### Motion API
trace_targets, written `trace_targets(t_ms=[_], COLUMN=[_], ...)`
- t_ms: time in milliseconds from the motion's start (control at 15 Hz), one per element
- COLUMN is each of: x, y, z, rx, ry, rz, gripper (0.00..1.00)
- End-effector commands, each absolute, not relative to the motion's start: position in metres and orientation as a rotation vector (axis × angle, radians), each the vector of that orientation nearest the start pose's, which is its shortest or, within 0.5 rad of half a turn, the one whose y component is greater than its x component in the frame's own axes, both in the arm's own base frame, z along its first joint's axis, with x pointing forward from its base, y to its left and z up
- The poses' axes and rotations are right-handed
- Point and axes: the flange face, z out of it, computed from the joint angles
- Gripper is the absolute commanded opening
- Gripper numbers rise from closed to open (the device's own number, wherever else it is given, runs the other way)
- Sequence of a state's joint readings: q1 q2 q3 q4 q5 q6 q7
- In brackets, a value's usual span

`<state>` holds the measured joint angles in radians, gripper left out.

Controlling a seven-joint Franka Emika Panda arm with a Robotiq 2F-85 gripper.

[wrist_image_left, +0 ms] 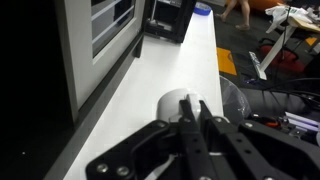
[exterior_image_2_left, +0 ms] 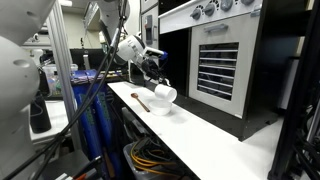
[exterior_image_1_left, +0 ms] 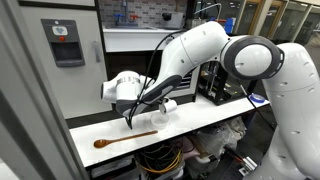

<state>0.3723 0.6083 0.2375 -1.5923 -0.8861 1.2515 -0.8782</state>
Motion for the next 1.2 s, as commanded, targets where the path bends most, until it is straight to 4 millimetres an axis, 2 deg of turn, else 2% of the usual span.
trace_targets(t_ms=[0,467,1133], x=[0.559,0.555,0.549], y=[0.244,0.245,0.257], z=[0.284,0.283,0.269], rx=[1.449,1.378,1.226], ry=[1.635,1.627,1.633], rz=[-1.273,-1.335,-1.396], gripper=[0.02,0.02,0.02])
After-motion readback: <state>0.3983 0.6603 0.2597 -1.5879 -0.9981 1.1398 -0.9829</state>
